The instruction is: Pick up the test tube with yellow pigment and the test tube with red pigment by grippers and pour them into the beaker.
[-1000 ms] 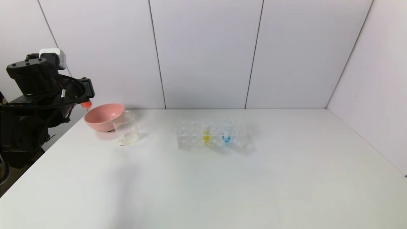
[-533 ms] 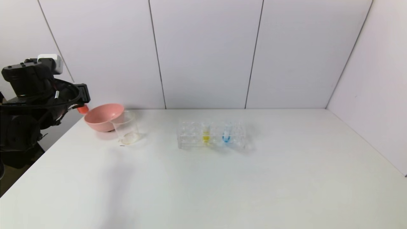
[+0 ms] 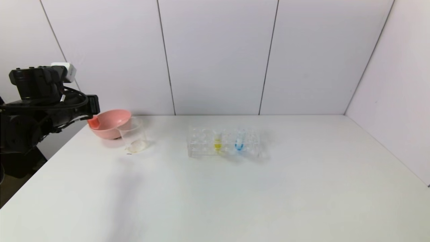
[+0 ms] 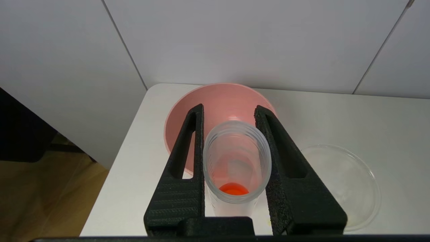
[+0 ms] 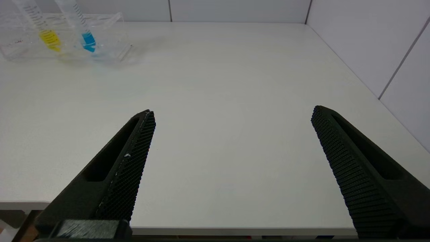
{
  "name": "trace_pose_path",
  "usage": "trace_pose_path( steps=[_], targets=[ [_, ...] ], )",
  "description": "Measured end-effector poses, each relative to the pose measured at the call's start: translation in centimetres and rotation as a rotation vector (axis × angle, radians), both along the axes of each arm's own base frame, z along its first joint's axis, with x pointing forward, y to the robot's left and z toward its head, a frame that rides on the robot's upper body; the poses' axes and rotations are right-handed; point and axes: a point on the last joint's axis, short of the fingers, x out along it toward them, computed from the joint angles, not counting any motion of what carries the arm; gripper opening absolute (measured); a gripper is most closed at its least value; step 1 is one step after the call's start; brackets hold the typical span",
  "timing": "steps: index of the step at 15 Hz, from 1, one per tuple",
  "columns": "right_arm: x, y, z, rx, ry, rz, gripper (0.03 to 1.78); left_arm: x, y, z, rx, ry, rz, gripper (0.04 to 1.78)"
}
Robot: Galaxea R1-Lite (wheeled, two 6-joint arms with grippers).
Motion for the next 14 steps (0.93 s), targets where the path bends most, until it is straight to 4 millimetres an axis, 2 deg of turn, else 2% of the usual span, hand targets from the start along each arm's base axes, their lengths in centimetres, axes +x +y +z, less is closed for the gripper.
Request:
trace_pose_path(
  steps=[14],
  targets=[
    [0.0,0.0,0.0,0.0,0.0,0.0,1.7,1.4,0.1,-1.7,-0.031,0.045,0.006,0.52]
  ],
)
